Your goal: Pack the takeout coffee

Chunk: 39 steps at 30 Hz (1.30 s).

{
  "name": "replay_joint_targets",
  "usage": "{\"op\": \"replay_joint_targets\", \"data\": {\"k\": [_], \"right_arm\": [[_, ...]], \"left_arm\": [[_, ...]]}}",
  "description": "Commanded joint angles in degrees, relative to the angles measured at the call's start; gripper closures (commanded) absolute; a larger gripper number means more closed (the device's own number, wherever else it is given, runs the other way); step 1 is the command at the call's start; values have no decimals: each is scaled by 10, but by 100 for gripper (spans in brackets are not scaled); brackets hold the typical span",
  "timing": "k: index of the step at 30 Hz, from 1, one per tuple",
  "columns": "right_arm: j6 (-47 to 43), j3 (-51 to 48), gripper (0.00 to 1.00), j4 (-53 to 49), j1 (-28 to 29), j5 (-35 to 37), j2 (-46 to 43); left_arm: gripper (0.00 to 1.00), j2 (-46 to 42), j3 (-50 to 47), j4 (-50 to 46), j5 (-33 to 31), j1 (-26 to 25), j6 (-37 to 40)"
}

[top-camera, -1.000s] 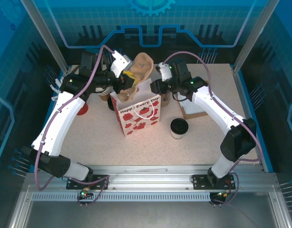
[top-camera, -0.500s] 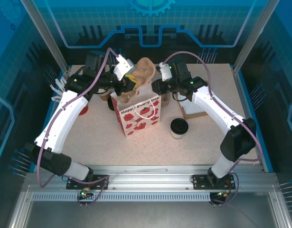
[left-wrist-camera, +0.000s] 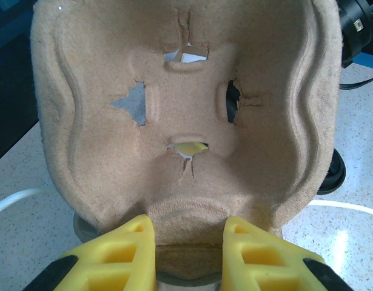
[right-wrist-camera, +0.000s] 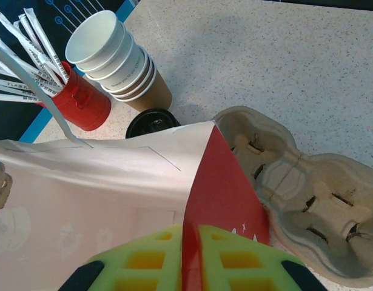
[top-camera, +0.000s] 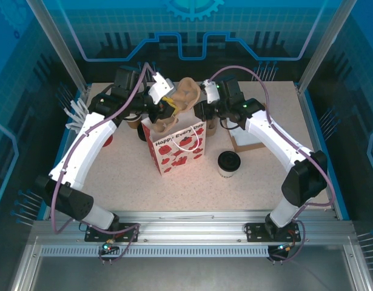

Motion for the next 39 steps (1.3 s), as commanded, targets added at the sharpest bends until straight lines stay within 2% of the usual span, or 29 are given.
{"op": "replay_joint_targets", "data": {"k": [1, 11, 39], "right_arm": [[8, -9, 84, 11, 4, 8, -18], [14, -9, 85, 16, 4, 11, -19], [15, -15, 85, 14, -5, 31, -28]], "left_arm": [[80, 1, -13, -12, 10, 7, 16], [80, -13, -45, -12, 5, 9, 18], [81, 13, -20, -112, -57, 6, 40]]}}
